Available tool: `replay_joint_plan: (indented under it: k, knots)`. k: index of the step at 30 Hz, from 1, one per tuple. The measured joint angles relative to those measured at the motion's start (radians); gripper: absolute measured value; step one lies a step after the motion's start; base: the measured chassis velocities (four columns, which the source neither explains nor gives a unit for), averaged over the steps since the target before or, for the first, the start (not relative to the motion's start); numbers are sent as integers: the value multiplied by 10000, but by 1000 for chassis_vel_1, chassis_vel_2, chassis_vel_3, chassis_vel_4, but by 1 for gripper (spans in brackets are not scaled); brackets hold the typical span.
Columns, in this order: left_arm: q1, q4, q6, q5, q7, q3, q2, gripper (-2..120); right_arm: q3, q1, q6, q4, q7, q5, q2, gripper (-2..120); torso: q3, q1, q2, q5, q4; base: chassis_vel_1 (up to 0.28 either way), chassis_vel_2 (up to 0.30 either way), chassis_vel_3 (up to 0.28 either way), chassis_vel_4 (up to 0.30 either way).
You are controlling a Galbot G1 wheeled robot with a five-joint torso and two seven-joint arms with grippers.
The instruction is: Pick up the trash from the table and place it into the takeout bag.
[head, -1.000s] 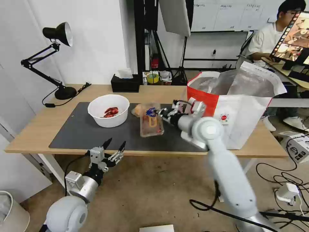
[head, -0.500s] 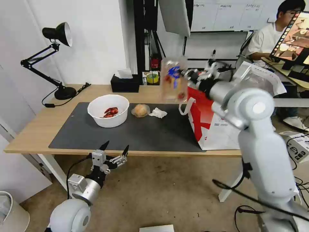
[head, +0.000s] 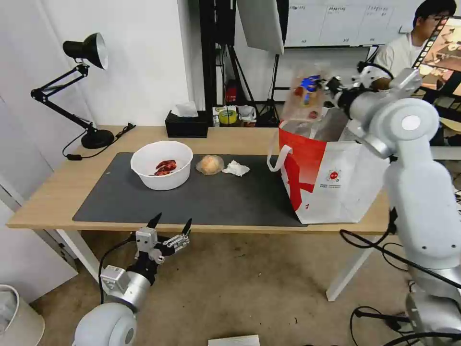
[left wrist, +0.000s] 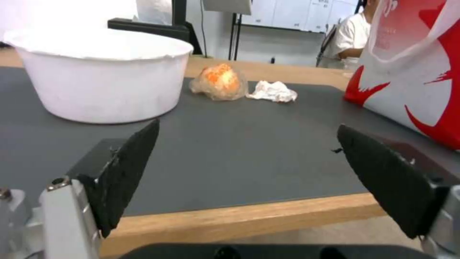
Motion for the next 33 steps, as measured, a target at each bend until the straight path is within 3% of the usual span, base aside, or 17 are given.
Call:
replay_joint_plan:
  k: [7, 29, 33]
  knots:
    - [134, -189, -21, 24, 42, -20, 32, 100, 196, -417, 0, 251, -3, 126, -724, 0, 0, 0, 0, -2, -1, 0, 0, 0, 0]
    - [152, -240, -21, 126, 36, 100, -8, 100, 640, -1345, -42, 616, 37, 202, -497, 0, 0, 0, 0, -4, 1, 0, 0, 0, 0]
    - [148, -157, -20, 151, 34, 119, -7, 100, 666, -1380, -66, 682, 72, 245, -504, 15, 0, 0, -1, -3, 2, 0, 0, 0, 0]
